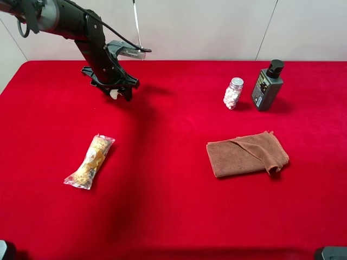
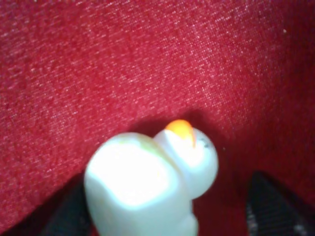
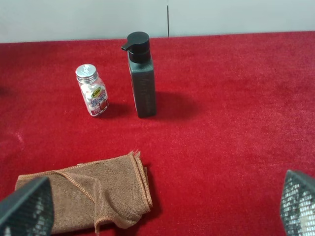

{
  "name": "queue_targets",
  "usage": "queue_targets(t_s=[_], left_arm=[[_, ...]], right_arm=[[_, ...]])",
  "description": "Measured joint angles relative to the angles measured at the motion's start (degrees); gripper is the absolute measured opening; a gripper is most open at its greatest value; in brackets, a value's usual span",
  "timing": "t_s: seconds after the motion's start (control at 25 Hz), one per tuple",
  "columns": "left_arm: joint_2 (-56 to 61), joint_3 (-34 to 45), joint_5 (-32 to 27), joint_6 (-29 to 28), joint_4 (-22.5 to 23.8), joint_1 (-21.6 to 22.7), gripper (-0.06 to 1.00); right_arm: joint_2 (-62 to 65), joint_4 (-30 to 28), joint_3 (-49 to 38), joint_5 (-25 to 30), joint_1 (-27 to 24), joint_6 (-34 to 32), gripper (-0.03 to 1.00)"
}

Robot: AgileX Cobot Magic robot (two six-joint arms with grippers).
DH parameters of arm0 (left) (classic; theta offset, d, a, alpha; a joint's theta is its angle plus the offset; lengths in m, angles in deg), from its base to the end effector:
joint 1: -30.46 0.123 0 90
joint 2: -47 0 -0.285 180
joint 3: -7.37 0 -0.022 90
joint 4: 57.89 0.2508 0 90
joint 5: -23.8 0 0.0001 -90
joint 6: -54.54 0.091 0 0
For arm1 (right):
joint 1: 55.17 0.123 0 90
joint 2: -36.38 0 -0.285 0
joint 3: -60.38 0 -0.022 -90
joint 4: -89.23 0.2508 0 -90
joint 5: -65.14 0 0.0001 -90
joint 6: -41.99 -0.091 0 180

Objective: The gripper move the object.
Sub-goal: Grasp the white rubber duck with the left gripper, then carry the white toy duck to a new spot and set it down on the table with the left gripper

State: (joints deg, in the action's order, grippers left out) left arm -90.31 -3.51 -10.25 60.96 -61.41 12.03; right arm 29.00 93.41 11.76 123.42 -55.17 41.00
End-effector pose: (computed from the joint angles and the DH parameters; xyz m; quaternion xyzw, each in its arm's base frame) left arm 0.4304 -0.1467 0.0993 0.1903 0.9668 -0.0389 0.1663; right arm -0.0042 0.0056 0.2808 0.0065 0.8394 0.0411 0.5419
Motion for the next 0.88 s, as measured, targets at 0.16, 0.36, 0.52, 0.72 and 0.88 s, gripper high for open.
queue_targets(t_s=[0.16, 0.36, 0.52, 0.72, 0.88], left_arm=[[0.0, 0.0, 0.05, 0.0, 0.0, 0.0, 0.46], [0.0, 0.0, 0.05, 0.0, 0.0, 0.0, 0.39], [0.0, 0.0, 0.05, 0.0, 0.0, 0.0, 0.38], [0.0, 0.0, 0.05, 0.0, 0.0, 0.0, 0.38], [0.78, 0.0, -0.15, 0.0, 0.0, 0.0, 0.37]], right_arm=[[0.0, 0.0, 0.0, 0.0, 0.0, 0.0, 0.69], [0.0, 0.0, 0.0, -0.01, 0.0, 0.0, 0.69], [0.0, 0.0, 0.0, -0.01, 0.0, 0.0, 0.69], [0.0, 0.0, 0.0, -0.01, 0.0, 0.0, 0.69], [0.0, 0.0, 0.0, -0.01, 0.0, 0.0, 0.69]])
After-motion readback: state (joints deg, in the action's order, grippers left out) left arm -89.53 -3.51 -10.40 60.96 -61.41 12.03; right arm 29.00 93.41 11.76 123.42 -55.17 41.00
